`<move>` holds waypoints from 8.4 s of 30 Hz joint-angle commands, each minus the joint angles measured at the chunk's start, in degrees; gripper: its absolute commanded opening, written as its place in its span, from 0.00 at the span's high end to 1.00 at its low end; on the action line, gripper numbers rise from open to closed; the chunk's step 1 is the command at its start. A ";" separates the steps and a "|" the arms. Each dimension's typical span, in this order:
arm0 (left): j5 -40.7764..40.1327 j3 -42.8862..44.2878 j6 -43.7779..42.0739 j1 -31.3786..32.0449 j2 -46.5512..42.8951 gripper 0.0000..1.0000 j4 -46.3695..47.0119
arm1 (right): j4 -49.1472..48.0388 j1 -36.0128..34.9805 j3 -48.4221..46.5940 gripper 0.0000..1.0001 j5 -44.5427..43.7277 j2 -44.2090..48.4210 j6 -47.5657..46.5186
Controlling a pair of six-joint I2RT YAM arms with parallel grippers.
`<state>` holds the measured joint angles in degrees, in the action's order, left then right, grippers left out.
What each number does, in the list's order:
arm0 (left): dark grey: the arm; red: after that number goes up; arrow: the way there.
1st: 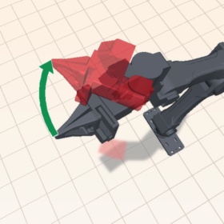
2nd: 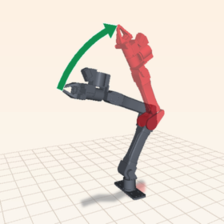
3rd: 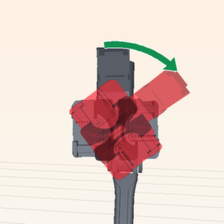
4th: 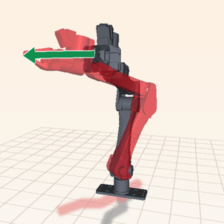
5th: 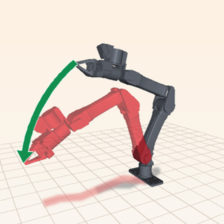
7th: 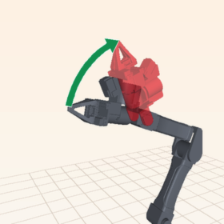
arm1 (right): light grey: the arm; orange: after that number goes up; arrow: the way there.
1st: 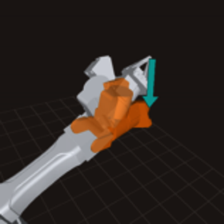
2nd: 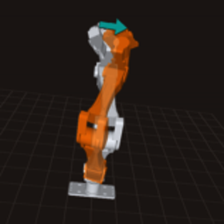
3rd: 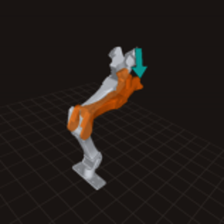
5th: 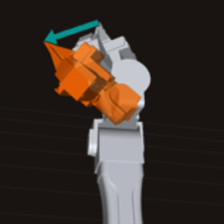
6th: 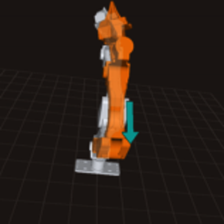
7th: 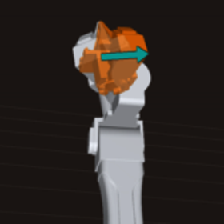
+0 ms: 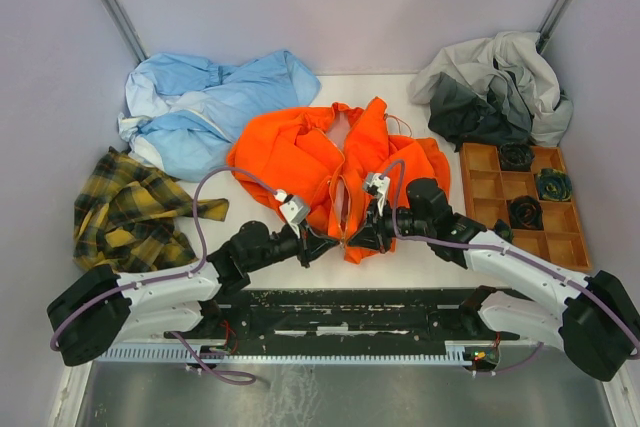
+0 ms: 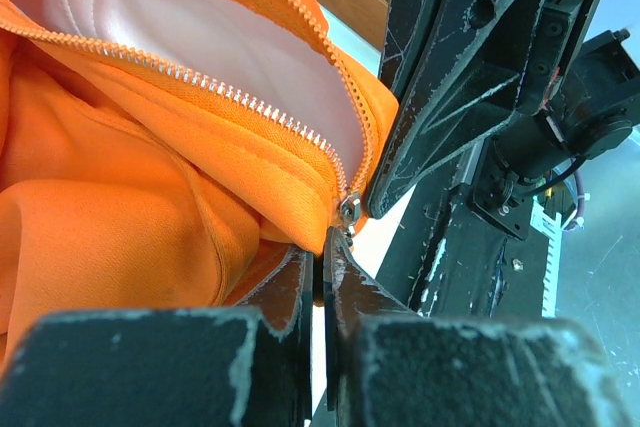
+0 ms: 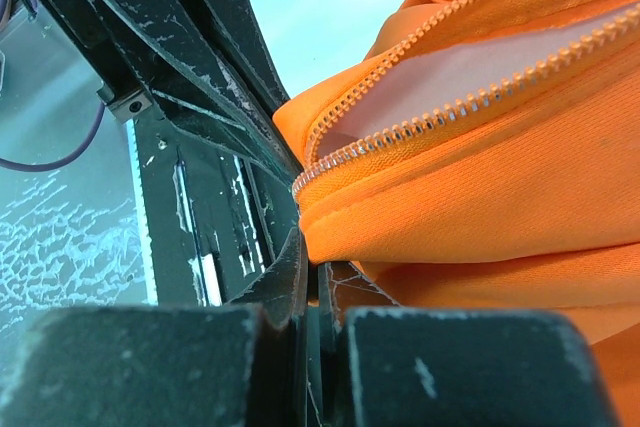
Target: Zip up the jacket
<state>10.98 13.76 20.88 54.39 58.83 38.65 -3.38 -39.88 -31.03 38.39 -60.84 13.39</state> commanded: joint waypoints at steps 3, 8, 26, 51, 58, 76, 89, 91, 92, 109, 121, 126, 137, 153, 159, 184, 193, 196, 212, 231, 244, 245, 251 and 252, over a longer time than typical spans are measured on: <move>3.37 1.04 -1.62 0.18 -0.33 0.97 -0.07 | -3.72 -0.19 -0.53 1.00 -2.50 1.09 -0.31; 4.18 0.92 -0.65 0.14 -0.80 0.97 -2.87 | -3.89 -0.19 -0.27 1.00 -3.73 1.94 -0.05; 1.01 0.06 6.86 2.16 -0.04 0.93 -11.88 | -5.75 -0.15 -2.09 1.00 -5.36 -0.44 4.04; -13.71 -1.45 22.17 0.74 -8.38 0.46 -6.35 | -8.11 -0.92 -0.74 0.99 1.64 -2.67 2.33; -12.30 -0.94 24.58 -0.31 -4.55 0.47 -2.92 | -8.83 -0.99 -0.64 0.99 2.03 -2.94 2.61; -4.57 -3.64 25.98 -1.18 -1.34 0.76 7.14 | -8.89 -0.96 -0.70 0.99 1.02 -3.13 2.48; -3.07 -5.89 26.31 -1.13 -4.40 0.97 -1.70 | -7.83 -0.77 -0.48 0.94 -14.01 -1.82 5.05; -5.38 -4.76 27.36 -1.17 -4.15 0.97 -5.20 | -7.19 -0.75 -1.17 0.92 -13.94 -2.27 5.04; -6.18 -3.98 28.10 -1.21 -3.84 0.97 -6.56 | -6.56 -0.78 -1.63 0.91 -13.65 -2.63 4.69; -4.71 4.14 34.60 -3.79 1.16 0.97 -13.58 | 7.66 -5.23 -3.24 0.53 -23.50 9.39 -5.82; -3.52 4.52 35.42 -3.78 0.70 0.97 -12.86 | 3.08 -21.59 0.09 0.40 -32.43 9.98 -18.55; -2.71 4.43 36.26 -3.79 0.67 0.97 -11.58 | -10.21 -28.30 6.96 0.35 -40.19 7.65 -30.45; -1.10 4.08 37.98 -3.79 2.36 0.97 -8.29 | -31.37 -36.71 12.98 0.34 -60.84 -4.46 -40.04; 1.67 4.08 39.04 -3.75 2.75 0.97 -4.64 | -39.70 -36.75 13.64 0.45 -67.83 -11.27 -36.47; 0.55 3.57 38.48 -3.78 2.30 0.97 -6.13 | -37.13 -36.75 13.80 0.53 -70.33 -8.70 -36.41; -1.64 3.91 34.92 -3.73 2.95 0.97 -12.12 | -24.80 -36.76 11.63 0.78 -65.80 -1.67 -35.48; -2.37 3.91 31.93 -3.72 3.54 0.97 -16.06 | -20.22 -36.52 9.77 0.85 -62.58 0.78 -33.17; -2.21 3.95 31.32 -3.47 4.26 0.97 -16.17 | -19.77 -35.69 9.10 0.88 -62.29 0.35 -31.43; -1.32 5.65 29.50 -2.42 6.24 0.97 -16.33 | -16.06 -30.81 5.39 0.87 -55.91 -5.46 -25.77; -1.69 5.53 28.39 -0.55 7.72 0.97 -19.59 | -10.95 -27.47 2.18 1.00 -57.88 -3.45 -24.12; -16.70 4.73 27.65 4.28 2.28 0.97 -35.27 | -3.10 -15.92 -6.91 1.00 -59.11 -5.55 -21.73; -17.60 4.89 27.45 4.27 1.46 0.97 -36.47 | -3.12 -15.91 -7.10 1.00 -58.02 -5.18 -21.88; -19.83 5.55 26.51 4.29 -0.75 0.95 -38.92 | -2.39 -15.87 -7.95 1.00 -49.42 -4.24 -21.83; -19.96 5.61 26.54 4.27 -1.26 0.93 -38.99 | -2.04 -15.89 -8.21 1.00 -48.08 -4.06 -22.08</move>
<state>-6.31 19.66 51.09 58.13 58.87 6.15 -4.19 -56.82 -35.53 -12.69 -67.31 -8.60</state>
